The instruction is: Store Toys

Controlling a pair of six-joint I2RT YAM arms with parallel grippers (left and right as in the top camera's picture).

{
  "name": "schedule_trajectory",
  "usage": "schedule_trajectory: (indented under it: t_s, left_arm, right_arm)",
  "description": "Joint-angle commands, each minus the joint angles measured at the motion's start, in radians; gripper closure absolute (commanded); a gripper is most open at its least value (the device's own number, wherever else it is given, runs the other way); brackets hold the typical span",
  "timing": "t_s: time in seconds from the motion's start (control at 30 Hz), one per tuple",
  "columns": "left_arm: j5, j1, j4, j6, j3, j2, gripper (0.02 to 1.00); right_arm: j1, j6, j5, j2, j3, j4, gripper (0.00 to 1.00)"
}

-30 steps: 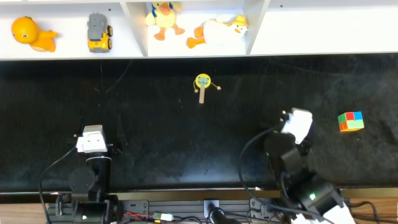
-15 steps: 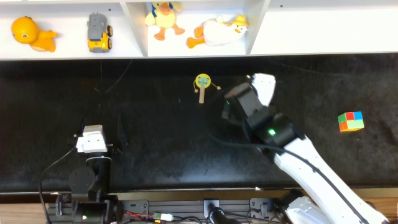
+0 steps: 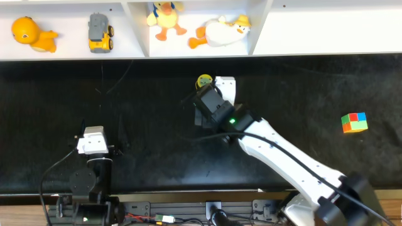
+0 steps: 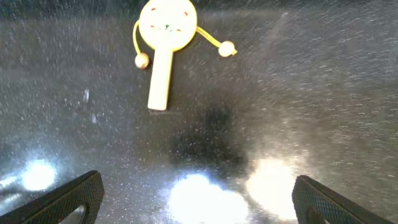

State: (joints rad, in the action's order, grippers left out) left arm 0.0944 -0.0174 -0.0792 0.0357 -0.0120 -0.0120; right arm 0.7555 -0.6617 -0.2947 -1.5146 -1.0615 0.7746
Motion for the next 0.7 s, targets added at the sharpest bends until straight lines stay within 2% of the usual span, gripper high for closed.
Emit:
schedule_trajectory:
  t_s: [0.03, 0.27, 0.53, 0.7]
  left_arm:
    - [-0.003, 0.007, 0.001, 0.016, 0.004, 0.009, 0.02]
    - [-0.003, 0.007, 0.001, 0.016, 0.004, 0.009, 0.02]
    - [-0.003, 0.007, 0.001, 0.016, 0.004, 0.009, 0.02]
    - [-0.003, 0.007, 0.001, 0.016, 0.004, 0.009, 0.02]
  right_arm:
    - [0.009, 0.038, 0.034, -0.061, -0.074, -0.008, 0.023]
    - [0.011, 0.122, 0.026, -0.164, -0.126, -0.081, 0.027]
    - [0.01, 0.123, -0.026, -0.222, -0.126, -0.15, 0.049]
    - [0.008, 0.079, -0.06, -0.246, -0.126, -0.178, 0.064]
